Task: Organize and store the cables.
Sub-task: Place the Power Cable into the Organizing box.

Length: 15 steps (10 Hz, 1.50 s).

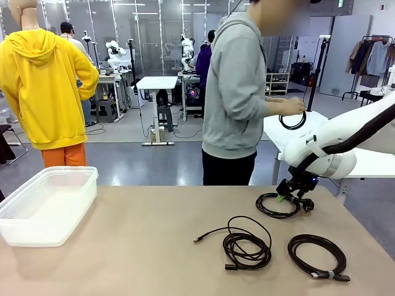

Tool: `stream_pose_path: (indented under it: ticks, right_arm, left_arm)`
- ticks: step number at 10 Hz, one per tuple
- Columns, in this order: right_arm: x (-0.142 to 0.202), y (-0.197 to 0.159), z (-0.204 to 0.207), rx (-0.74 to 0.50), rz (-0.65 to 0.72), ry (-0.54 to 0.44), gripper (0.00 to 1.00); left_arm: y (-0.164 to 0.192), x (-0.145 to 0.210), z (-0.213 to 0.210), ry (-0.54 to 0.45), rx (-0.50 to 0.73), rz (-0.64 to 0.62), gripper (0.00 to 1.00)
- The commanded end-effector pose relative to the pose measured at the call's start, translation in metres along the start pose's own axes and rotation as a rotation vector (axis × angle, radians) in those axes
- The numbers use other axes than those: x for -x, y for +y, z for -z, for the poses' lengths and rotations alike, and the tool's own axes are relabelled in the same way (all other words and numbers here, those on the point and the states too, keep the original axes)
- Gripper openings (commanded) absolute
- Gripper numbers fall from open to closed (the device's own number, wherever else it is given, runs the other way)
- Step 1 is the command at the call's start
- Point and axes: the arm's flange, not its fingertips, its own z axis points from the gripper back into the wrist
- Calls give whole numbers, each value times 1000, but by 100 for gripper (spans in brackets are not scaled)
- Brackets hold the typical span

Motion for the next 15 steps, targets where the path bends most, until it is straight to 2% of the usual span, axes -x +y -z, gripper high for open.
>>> stream_pose_path:
  ticks: [1,5,6,7,8,9,12,15]
  right_arm:
    - [-11,-12,10,56,-29,13,100]
    - [-15,-11,15,100,-39,35,100]
    - [-16,-13,15,91,-31,36,88]
    - [-17,-16,15,100,-24,42,40]
    - [-17,-18,15,107,-16,44,28]
    - [-17,-18,14,115,-9,45,0]
    - [-18,-18,13,133,0,72,3]
    - [-22,-13,3,154,24,92,0]
  left_arm:
    - [0,0,0,-4,7,11,100]
    - [0,0,0,-4,7,11,100]
    - [0,0,0,-4,7,11,100]
    - [0,0,0,-4,7,11,100]
    - [0,0,0,-4,7,11,100]
    - [0,0,0,-4,7,11,100]
    - [0,0,0,-4,7,11,100]
    - [0,0,0,-4,7,11,100]
